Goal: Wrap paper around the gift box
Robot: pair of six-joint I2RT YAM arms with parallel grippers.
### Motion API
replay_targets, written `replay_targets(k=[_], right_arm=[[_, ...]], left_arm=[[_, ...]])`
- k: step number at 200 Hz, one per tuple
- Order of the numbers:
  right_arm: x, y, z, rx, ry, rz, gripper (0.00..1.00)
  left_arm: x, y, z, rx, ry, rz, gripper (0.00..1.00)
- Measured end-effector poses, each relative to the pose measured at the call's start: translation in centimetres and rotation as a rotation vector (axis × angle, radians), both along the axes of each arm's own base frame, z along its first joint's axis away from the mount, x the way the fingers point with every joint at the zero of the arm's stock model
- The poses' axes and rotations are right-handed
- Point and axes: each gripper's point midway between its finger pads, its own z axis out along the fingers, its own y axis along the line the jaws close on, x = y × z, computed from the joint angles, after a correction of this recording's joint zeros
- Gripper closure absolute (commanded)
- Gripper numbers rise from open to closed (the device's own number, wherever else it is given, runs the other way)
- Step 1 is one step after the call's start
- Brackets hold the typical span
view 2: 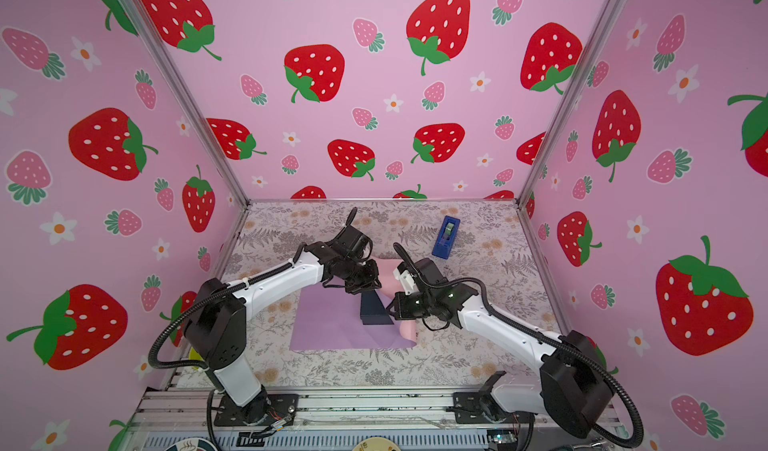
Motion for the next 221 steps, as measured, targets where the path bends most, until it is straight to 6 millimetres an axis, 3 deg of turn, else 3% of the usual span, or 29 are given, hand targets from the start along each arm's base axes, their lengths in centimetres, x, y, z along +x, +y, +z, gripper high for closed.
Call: replay_targets(k=[19,36,68,86,126,189,193,221], right_arm=[[0.0,0.0,0.3,-0.005,-0.002,0.002,0.61],[0.5,0.0,1.3,-0.006,-0.026,0.004,0.52],[2.6,-0.8,4.4,0.005,-0.101,-0.047,0.49],[3.9,-1.8,4.8,-0.016,-0.121,-0.091,0.50],[4.3,-1.5,2.2,-0.059,-0.057,-0.068,0.60],[3.7,0.6,-1.7,-0.047,0.063,0.023,0.63],[3.7,0.6,-2.0,-0.048,0.069,0.026,0.63],[3.5,0.7,-3.1,-0.055,0.093,0.033,0.63]], left_arm=[[0.0,0.4,0.0,0.000,-0.005,0.002,1.00],[0.1,0.8,0.2,0.006,-0.012,0.009,1.00],[0.2,1.6,0.1,0.017,-0.017,0.009,1.00],[0.2,2.1,-0.2,0.033,-0.017,0.008,1.00],[0.0,3.4,-1.0,0.079,-0.011,-0.003,1.00],[-0.3,4.3,-1.6,0.112,-0.008,-0.017,0.95],[-0.3,4.3,-1.6,0.112,-0.008,-0.017,0.89],[-0.2,4.5,-1.9,0.122,-0.014,-0.013,0.71]])
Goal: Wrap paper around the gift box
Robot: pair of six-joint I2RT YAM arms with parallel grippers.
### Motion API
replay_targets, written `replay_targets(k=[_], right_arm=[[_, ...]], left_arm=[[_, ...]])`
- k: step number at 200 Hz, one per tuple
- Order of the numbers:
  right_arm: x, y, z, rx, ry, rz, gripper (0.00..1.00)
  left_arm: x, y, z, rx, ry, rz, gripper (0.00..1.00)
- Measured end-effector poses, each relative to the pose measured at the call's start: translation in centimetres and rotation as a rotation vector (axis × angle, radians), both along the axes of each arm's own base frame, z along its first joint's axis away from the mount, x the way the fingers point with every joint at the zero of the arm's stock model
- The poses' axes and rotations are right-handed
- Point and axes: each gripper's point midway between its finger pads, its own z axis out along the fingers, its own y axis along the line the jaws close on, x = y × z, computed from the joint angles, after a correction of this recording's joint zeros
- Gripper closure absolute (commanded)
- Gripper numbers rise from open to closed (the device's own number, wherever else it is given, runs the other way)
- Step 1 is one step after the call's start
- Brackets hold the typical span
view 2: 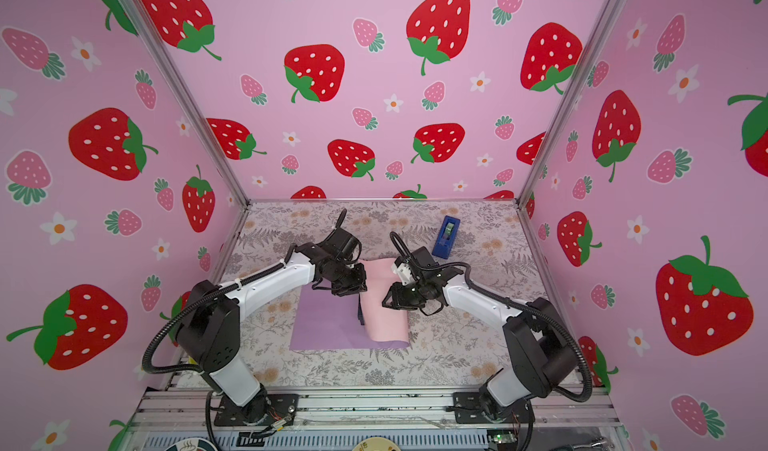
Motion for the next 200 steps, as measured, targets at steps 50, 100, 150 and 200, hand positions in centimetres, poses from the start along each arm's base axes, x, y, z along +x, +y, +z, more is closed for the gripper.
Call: replay_targets(k=[50,100,150,200], right_arm=[[0.0,0.2,0.0,0.011,-0.001,0.004,0.64],[0.1,0.2,0.0,0.011,-0.002,0.004,0.64],[0.0,0.2,0.0,0.011,-0.001,0.004,0.65],[0.1,0.2,0.0,0.011,-0.001,0.004,0.65]], left_arm=[[-0.9,2.0,0.8,-0.013,-0.027,0.024,0.54],[-2.3,1.9,-0.8,-0.120,0.007,0.010,0.54],[-2.3,0.8,-0.9,-0.195,0.006,-0.007,0.73],[-1.9,0.7,-1.3,-0.212,0.008,-0.002,0.87]])
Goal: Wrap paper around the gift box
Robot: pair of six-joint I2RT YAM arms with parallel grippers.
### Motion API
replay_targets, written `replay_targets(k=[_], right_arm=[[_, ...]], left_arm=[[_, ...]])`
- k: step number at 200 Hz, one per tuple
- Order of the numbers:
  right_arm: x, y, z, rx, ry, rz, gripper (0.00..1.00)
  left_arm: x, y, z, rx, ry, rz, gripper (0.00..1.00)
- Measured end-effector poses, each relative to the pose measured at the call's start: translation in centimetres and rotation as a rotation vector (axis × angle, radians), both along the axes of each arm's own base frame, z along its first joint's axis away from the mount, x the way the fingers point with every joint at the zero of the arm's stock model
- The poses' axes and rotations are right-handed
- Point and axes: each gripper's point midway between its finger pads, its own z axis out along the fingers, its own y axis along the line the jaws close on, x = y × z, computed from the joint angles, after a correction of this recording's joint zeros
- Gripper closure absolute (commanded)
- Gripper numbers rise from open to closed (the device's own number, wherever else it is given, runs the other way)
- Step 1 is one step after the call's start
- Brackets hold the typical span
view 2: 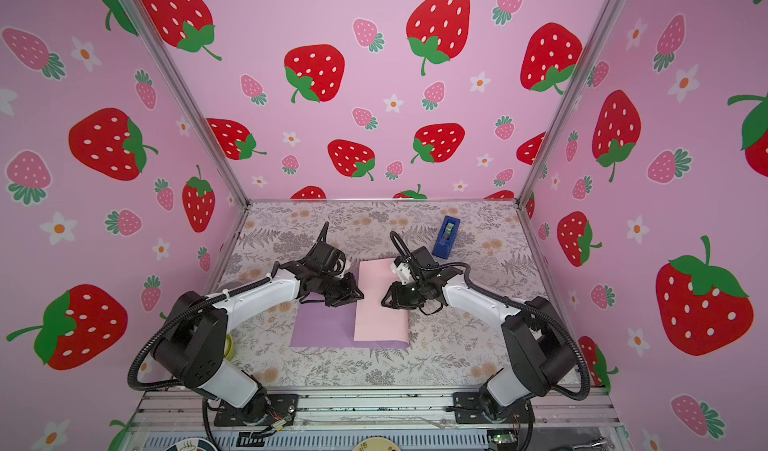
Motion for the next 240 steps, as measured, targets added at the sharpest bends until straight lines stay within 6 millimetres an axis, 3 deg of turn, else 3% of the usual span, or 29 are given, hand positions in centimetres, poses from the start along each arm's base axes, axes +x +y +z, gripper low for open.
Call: replay_targets(k=[27,62,124,155,180,240], right_arm=[[0.2,-0.1,0.0,-0.001,0.000,-0.006,0.64],[0.9,-1.2,0.6,-0.019,-0.012,-0.041,0.54],[5.7,-8.2,4.6,-0.046,-0.161,-0.302,0.50],[5.8,-10.7,2.4,-0.095,-0.128,-0.363,0.51],[4.8,-11.2,0.5,-0.127,-0.084,-0.352,0.53],[4.3,-10.6,0.3,-0.091,-0.065,-0.319,0.54]], left_arm=[[0.1,-0.3,0.1,-0.019,-0.003,0.003,0.90],[0.3,-0.7,0.2,-0.049,-0.009,0.004,0.93],[0.2,-1.5,0.3,-0.095,-0.003,0.002,1.00],[0.3,-2.5,0.3,-0.130,-0.002,-0.006,1.00],[0.2,-3.3,0.1,-0.163,0.006,-0.014,1.00],[0.2,-3.6,-0.1,-0.180,0.001,-0.021,1.00]])
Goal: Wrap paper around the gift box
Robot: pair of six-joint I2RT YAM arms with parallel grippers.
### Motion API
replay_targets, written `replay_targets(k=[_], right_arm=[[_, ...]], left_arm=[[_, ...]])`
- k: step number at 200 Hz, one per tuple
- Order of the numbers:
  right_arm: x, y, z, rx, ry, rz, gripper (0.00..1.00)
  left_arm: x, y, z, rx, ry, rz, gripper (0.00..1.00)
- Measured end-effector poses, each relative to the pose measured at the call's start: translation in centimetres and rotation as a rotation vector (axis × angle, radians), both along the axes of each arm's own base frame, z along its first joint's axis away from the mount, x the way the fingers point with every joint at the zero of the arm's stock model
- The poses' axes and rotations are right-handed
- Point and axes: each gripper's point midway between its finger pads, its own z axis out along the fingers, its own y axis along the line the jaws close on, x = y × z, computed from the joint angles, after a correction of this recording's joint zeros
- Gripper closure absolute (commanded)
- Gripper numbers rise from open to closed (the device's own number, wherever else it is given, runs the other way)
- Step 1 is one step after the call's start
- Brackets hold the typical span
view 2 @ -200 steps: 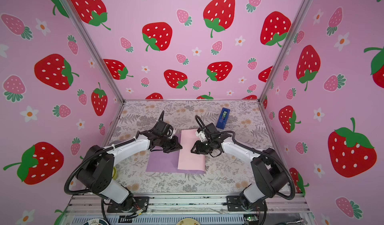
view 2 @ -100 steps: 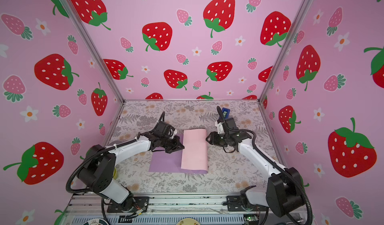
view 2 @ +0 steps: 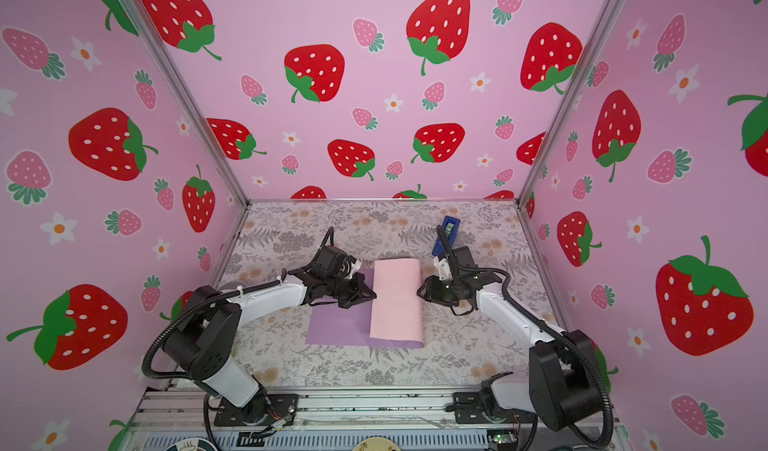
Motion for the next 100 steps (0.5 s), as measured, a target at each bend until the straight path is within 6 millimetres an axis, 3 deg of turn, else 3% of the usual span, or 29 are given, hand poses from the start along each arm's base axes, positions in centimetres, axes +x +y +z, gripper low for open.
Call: replay_targets(k=[56,100], right_arm=[[-0.3,0.6,0.4,0.039,0.009,0.027,0.57],[-0.6,2.2,1.7,0.131,0.000,0.079,0.58]], left_arm=[[1.4,-0.2,1.9,0.070,-0.065,-0.045,1.00],[1.3,0.5,0.3,0.135,-0.041,-0.055,1.00]])
